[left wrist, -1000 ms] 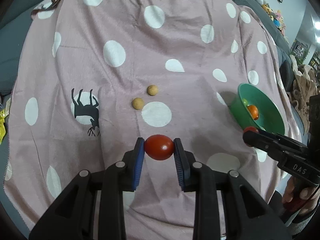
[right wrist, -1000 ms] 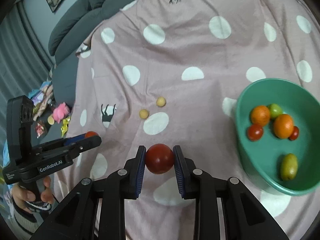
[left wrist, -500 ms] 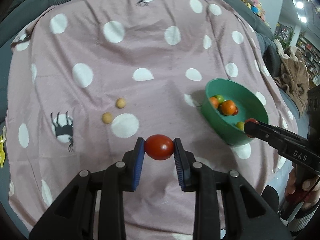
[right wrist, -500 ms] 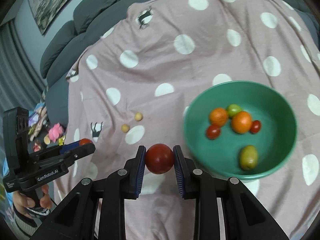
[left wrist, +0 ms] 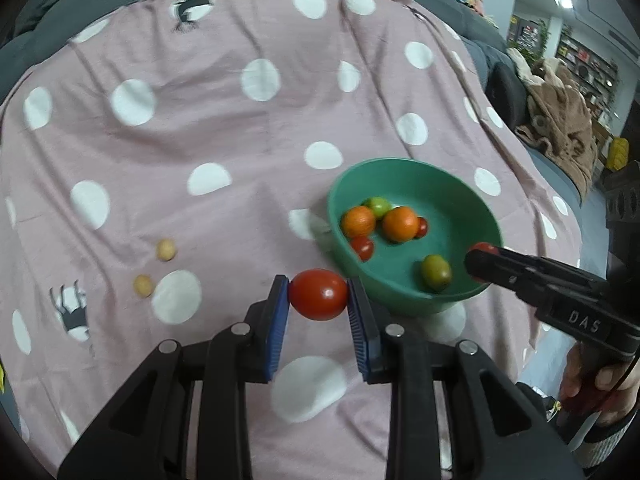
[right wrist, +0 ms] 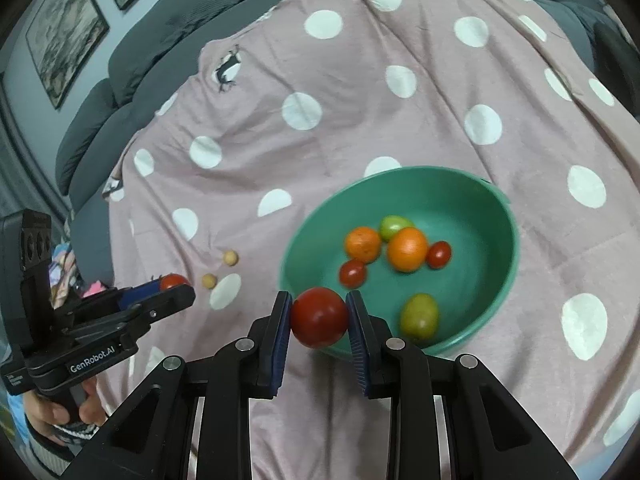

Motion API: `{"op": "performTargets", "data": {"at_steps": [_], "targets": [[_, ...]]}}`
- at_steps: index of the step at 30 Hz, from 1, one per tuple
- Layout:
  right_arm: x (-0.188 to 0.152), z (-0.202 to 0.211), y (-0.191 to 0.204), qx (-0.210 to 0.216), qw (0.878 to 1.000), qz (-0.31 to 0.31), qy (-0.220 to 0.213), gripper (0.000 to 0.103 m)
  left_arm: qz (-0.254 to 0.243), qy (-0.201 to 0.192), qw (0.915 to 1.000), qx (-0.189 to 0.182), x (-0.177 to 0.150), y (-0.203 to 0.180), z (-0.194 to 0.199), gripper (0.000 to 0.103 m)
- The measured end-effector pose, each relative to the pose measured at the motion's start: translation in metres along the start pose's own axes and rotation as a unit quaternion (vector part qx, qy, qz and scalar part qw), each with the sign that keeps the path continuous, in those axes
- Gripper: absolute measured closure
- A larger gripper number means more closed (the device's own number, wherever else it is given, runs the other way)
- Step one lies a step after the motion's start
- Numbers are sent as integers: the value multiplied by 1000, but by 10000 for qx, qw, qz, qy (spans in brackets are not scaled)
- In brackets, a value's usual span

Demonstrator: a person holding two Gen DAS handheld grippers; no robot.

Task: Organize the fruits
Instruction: 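Carry both red cherry tomatoes over the green bowl and open both grippers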

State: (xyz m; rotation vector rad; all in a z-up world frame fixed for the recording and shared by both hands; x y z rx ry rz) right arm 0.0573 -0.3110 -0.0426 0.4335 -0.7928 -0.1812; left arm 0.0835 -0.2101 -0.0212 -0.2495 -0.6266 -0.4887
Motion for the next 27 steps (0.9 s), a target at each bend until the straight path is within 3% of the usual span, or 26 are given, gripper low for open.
{"op": "performTargets", "data": {"at_steps": [10, 27], "targets": [[3, -4, -32, -109, 9997, -232, 3, 73, -301, 165, 9993, -172, 16, -36, -32, 74], [6, -20, -49, -187, 9995, -243, 75, 73, -450, 399, 9980, -206, 19, -52, -72, 74]]}}
Point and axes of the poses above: each gripper's, at about its wrist camera, not at the fingertips, and z roughly against the way its jaws point, y to its left, x to its top, the point moved 10 cm from there along -z, roughly the way its jaws point, and after that the axes turned 4 degrees about y, right-handed, at the moved point
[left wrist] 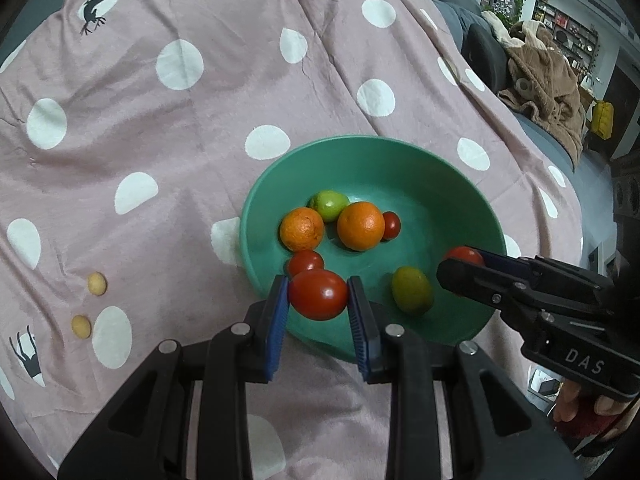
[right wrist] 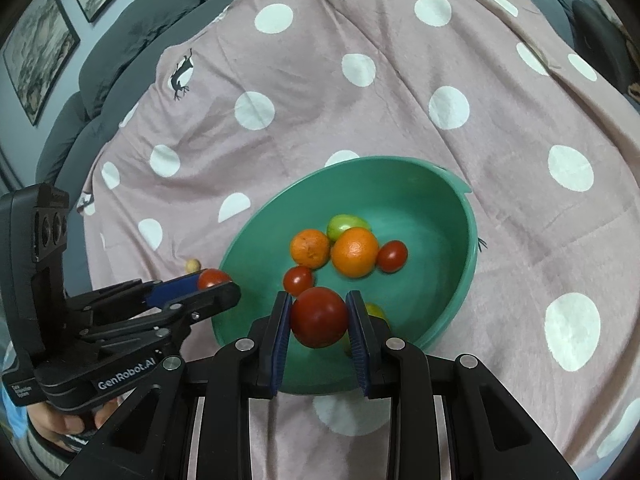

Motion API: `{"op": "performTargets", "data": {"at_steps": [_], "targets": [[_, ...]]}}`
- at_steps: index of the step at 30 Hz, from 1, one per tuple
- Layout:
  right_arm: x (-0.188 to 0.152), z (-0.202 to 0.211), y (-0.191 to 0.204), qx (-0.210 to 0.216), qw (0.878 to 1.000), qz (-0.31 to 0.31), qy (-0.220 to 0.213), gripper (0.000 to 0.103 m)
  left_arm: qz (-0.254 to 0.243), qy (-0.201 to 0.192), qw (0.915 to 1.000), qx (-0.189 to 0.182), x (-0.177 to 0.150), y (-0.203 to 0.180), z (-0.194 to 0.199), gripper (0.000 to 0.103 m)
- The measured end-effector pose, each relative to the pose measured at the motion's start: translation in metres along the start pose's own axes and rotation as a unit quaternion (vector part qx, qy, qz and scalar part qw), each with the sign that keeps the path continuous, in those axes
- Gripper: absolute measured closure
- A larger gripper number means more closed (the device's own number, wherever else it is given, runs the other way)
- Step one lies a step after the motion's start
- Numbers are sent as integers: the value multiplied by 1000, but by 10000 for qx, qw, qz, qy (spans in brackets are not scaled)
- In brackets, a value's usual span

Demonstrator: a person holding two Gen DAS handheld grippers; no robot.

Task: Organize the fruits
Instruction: 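Carry both red cherry tomatoes over the green bowl and open both grippers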

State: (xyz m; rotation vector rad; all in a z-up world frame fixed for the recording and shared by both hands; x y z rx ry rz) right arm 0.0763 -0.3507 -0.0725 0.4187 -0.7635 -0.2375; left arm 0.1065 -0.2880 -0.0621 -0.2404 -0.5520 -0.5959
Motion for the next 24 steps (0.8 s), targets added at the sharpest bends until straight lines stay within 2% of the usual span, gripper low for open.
{"op": "performTargets", "data": {"at_steps": [17, 24], "targets": [[-1, -8, -2, -107, 9999, -17, 60, 73, 36, 117, 9999, -106, -4, 2, -10, 73], [-2, -7, -9, -303, 9995, -74, 88, 71, 122, 139, 9996, -202, -5, 2, -11, 73]]}}
Point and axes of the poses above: each gripper's, at about its wrist camera, not at the fingertips, and z roughly against the way its jaws point, y to its left, x to its top, the point moved 10 cm from there along -z, roughly the way its jaws point, and after that the axes turned 4 degrees about y, right-handed, at the moved point
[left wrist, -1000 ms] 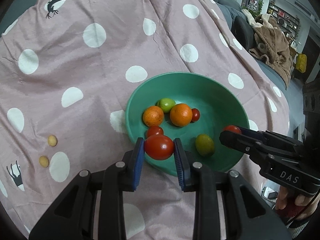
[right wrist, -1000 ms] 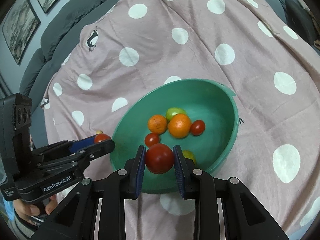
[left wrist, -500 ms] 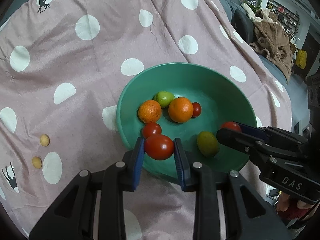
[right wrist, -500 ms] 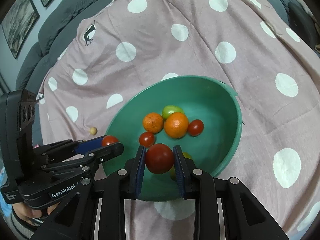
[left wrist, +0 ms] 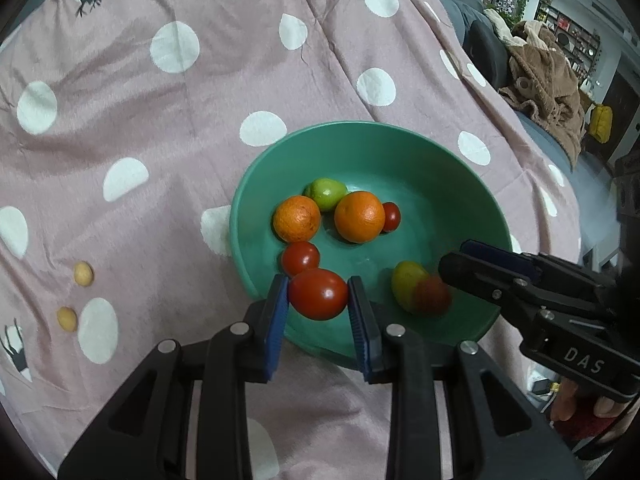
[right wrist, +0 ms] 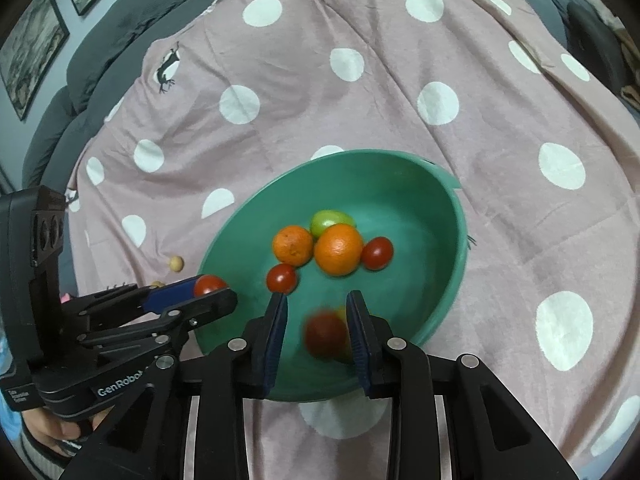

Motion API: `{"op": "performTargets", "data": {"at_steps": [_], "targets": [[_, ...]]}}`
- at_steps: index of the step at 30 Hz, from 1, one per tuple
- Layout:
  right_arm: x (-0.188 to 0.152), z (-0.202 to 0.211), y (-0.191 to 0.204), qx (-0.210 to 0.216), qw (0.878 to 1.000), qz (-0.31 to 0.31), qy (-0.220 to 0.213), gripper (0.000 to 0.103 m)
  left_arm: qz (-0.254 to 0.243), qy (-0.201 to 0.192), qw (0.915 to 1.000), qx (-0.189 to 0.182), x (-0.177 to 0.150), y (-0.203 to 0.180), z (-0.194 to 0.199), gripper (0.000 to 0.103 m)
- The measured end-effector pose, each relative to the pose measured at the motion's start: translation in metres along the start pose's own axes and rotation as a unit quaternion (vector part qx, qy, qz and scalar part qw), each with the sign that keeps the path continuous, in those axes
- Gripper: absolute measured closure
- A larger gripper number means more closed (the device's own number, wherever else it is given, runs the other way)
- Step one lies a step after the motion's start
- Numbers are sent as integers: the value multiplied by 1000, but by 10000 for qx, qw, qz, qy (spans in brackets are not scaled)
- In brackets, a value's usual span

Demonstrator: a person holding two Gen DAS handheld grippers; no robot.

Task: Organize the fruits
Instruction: 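Carry both red cherry tomatoes over the green bowl and open both grippers, then move both open grippers toward the two yellow cherry tomatoes on the sheet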

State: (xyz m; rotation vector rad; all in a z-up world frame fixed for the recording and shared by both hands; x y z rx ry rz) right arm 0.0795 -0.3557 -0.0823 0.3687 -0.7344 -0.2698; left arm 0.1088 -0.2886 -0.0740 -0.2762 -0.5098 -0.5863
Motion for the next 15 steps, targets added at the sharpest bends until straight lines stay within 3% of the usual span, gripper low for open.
{"op": "performTargets", "data": {"at_steps": [3, 8, 10, 15], "targets": [[0, 1, 0, 29, 10000, -24, 1, 70, 17, -12, 10000, -73, -1, -1, 1, 70], [2, 8, 0, 174, 9996, -168, -121, 65, 77, -229, 9993, -300, -2, -4, 15, 54], [2, 12, -3, 240, 9992, -279, -180, 65, 131, -328, 9991, -225, -4, 2, 24, 38], [0, 25, -7, 275, 9985, -412, -252, 65, 510, -305, 9982, -71, -29, 34, 41, 36]]}}
Point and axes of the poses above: each gripper's, at about its wrist camera, not at the fingertips, and z roughly against the way its jaws point, y to its left, x to its top, the point moved 10 cm from there along -z, roughly the way its jaws point, and after that the axes turned 4 degrees about y, right-handed, at the moved point
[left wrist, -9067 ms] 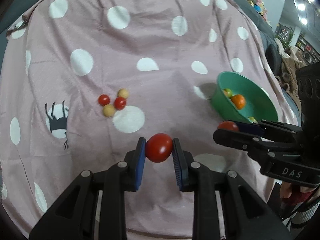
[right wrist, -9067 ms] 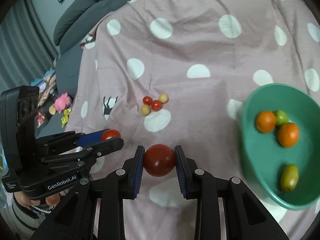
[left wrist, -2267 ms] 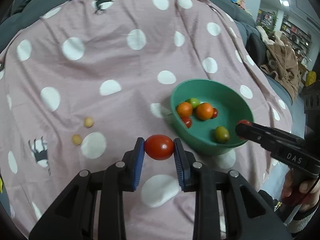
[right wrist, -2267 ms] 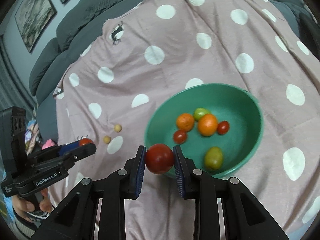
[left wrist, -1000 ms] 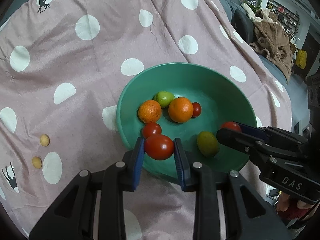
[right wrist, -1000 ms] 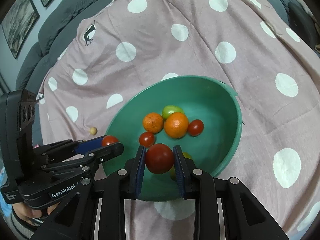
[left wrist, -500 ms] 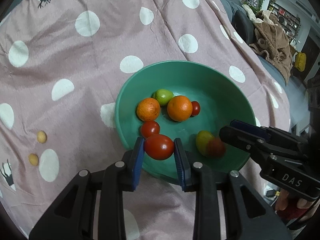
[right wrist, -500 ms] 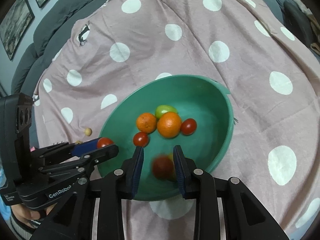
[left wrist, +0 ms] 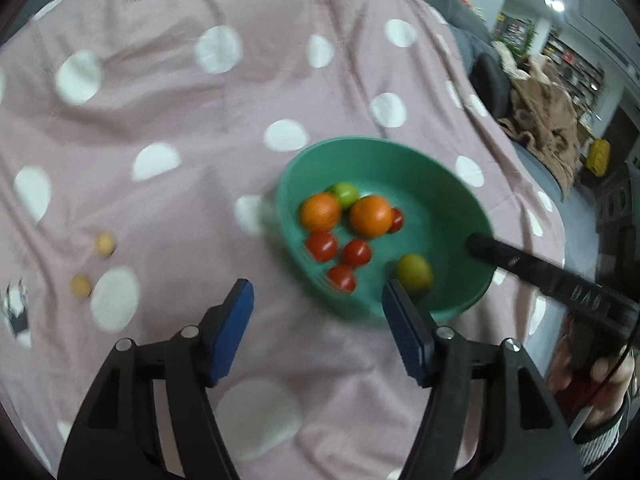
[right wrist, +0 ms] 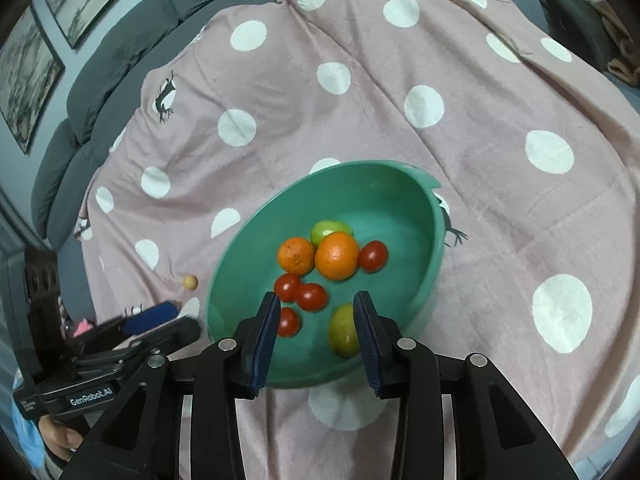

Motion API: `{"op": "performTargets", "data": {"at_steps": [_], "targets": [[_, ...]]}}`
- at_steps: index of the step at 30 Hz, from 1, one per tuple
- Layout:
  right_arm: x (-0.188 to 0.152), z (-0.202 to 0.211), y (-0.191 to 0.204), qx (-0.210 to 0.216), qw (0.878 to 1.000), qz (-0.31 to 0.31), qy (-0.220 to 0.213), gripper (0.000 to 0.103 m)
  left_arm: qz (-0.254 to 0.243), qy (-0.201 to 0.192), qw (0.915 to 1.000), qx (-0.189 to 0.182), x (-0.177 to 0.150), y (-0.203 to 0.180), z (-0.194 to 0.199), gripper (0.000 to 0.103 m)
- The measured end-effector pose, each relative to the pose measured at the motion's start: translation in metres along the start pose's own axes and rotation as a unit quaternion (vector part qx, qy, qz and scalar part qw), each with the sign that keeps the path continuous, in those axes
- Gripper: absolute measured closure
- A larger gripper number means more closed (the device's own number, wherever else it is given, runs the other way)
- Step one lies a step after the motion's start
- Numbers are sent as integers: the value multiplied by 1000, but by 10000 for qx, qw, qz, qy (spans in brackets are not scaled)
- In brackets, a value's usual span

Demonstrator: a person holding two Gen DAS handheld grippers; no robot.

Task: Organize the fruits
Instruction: 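Move both open grippers toward the two yellow cherry tomatoes on the sheet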

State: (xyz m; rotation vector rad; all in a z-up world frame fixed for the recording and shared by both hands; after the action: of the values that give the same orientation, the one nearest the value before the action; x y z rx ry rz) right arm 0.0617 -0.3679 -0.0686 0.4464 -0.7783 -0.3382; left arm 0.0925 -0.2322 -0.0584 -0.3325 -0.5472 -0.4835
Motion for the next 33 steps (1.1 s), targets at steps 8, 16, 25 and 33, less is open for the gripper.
{"op": "performTargets", "data": {"at_steps": [8, 16, 25, 33], "targets": [[-10, 10, 22, 103, 9997, 230, 50, 64, 865, 316, 9941, 573, -62, 65, 22, 28], [-33, 8, 76, 289, 9946, 953, 303, 64, 1365, 315, 9845, 1058, -102, 105, 56, 23], [-69, -9, 138, 409, 9796, 1826, 727, 56, 1542, 116, 9777, 1423, -120, 128, 91, 12], [-89, -19, 179, 463, 9658, 2378, 922, 49, 1680, -134, 9695, 1780, -127, 153, 118, 4]]}}
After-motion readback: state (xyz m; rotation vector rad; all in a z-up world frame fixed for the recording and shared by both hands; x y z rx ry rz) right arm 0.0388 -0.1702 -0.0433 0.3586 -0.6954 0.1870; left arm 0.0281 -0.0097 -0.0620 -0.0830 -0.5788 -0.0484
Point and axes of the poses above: each gripper's, at about its wrist camera, not at the fingertips, and z roughly against the way its jaws point, y to its left, x to its top, the point moved 10 cm from there along -z, roughly the way its jaws point, and after that the axes turned 4 degrees about y, right-handed, at the moved point
